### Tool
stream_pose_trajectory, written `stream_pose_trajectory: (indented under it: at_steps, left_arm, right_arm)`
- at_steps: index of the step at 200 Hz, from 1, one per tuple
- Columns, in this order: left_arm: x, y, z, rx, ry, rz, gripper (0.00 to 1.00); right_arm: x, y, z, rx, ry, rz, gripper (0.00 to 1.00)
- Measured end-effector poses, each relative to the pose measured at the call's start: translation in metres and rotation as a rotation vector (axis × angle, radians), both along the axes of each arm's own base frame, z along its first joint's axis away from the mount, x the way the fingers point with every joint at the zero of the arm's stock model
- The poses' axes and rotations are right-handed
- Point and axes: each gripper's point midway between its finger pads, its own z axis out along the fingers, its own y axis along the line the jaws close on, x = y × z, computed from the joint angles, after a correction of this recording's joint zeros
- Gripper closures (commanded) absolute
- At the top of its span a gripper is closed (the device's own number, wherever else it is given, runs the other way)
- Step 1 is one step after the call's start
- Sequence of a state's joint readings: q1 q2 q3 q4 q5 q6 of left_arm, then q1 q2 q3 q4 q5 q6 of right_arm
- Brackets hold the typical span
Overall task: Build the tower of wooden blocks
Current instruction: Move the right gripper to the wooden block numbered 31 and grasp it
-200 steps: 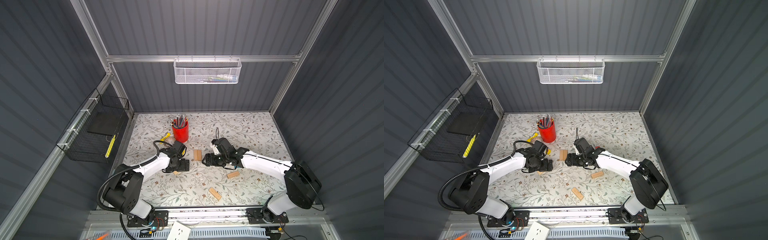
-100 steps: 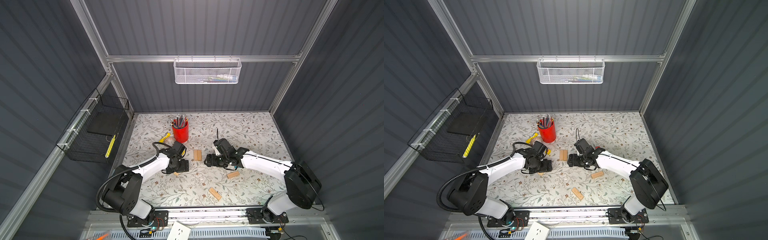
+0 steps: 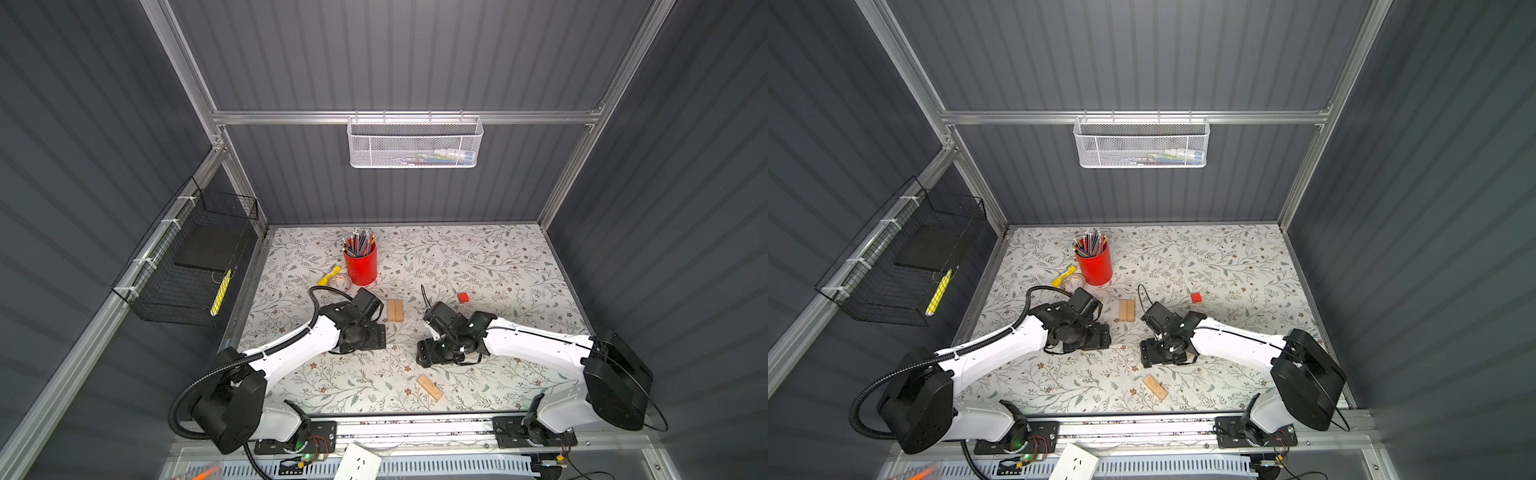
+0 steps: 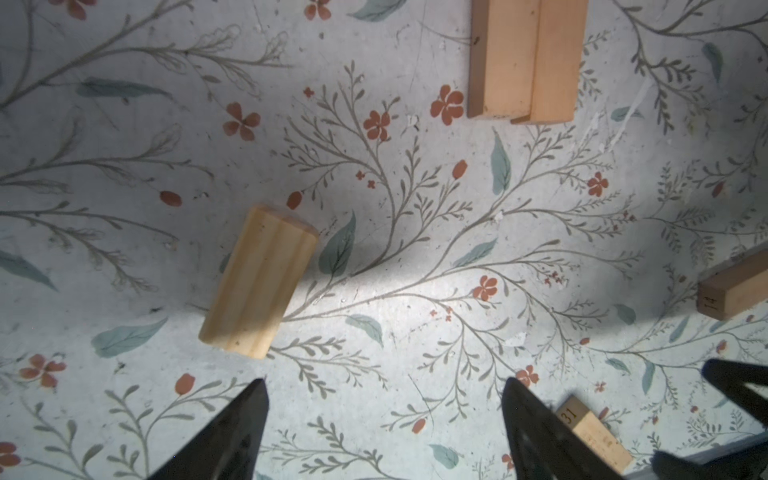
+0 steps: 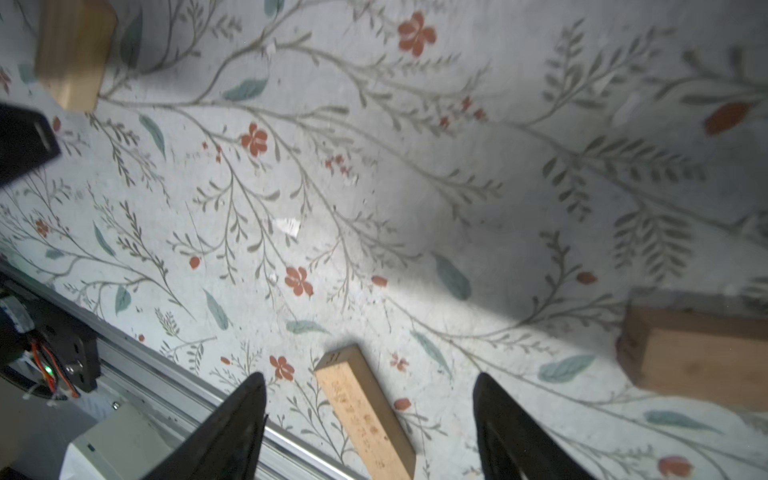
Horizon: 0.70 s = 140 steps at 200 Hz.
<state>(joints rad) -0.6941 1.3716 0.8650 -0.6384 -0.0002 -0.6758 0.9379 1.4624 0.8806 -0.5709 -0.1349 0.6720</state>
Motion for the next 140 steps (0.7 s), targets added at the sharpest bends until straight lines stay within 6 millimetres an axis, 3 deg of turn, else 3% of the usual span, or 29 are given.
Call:
stream_pose_trajectory:
  at_steps: [34,77,104,140]
  left_arm:
    - [0.001,0.001,0.013,-0.025,-0.033,0.025,0.12]
    - [0.002,0.008,0.017,-0.009,-0.050,0.049,0.12]
    - [0.003,0.014,0.022,0.002,-0.075,0.072,0.12]
    - [0.006,0.020,0.031,0.003,-0.117,0.105,0.12]
  right_arm:
    - [-0.035,-0.003,-0.006,-0.094,0.007,0.103,0.27]
    - [-0.062,-0.010,-0.020,-0.200,0.025,0.191,0.34]
    - [-0.069,-0.013,-0.034,-0.267,0.041,0.218,0.42]
    - [-0.060,-0.007,-0.038,-0.298,0.016,0.223,0.53]
